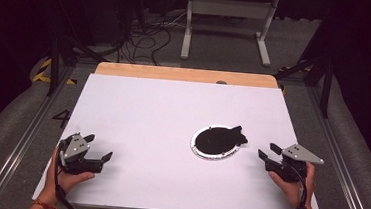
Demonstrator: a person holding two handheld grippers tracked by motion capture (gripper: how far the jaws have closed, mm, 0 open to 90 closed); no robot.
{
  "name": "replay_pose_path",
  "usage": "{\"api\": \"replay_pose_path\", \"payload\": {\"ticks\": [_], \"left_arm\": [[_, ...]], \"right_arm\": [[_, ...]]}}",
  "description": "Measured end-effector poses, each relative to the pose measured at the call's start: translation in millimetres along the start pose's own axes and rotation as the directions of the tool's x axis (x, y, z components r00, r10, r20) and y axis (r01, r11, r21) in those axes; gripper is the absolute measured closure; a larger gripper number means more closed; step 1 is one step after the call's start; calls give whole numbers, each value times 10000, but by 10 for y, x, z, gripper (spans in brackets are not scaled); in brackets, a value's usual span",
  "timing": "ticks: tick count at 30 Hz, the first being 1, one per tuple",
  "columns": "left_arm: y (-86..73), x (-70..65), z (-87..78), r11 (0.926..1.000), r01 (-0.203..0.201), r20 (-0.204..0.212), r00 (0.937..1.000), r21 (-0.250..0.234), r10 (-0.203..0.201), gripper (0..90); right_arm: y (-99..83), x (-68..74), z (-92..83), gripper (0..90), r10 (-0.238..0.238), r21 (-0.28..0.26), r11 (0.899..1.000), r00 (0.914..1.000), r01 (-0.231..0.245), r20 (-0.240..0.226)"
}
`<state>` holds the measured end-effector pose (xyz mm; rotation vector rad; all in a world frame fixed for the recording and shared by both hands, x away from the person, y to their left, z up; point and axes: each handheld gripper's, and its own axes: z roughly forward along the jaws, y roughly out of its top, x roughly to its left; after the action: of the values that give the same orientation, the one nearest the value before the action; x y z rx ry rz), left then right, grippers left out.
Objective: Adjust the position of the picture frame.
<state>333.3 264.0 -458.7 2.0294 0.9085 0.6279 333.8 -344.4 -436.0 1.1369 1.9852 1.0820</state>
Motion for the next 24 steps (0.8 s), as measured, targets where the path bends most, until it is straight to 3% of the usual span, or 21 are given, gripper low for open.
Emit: {"api": "replay_pose_path", "payload": {"ticks": [7, 13, 16, 17, 18, 19, 23, 24], "left_arm": [[-15, -42, 19, 9998, -132, 80, 9999, 148, 131, 164], [-6, -66, 1, 9997, -187, 272, 9995, 146, 183, 247], [10, -66, 2, 9999, -95, 540, 9985, 91, 90, 397], [26, -79, 16, 9998, -118, 947, 9955, 185, 100, 469], [26, -79, 16, 9998, -118, 947, 9955, 185, 100, 549], [34, -104, 28, 9992, -258, 1154, 9931, 298, 222, 549], [71, -172, 61, 9961, -704, 1593, 9853, 532, 611, 792], [91, -177, 68, 9968, -648, 1802, 9821, 473, 553, 848]], "right_arm": [[8, -30, 16, 655, -32, 70, 10000, 10000, 33, -93], [26, -69, 99, 798, 47, 369, 9993, 9999, -43, -118], [53, -88, 137, 828, 134, 357, 9993, 9998, -129, -130], [81, -91, 197, 850, 87, 493, 9988, 9999, -81, -117], [81, -91, 197, 850, 87, 493, 9988, 9999, -81, -117], [96, -89, 231, 863, 75, 552, 9985, 9999, -68, -140], [168, -46, 406, 890, -184, 913, 9956, 9993, 213, -320], [182, -29, 444, 898, -340, 987, 9944, 9988, 372, -344]]}}
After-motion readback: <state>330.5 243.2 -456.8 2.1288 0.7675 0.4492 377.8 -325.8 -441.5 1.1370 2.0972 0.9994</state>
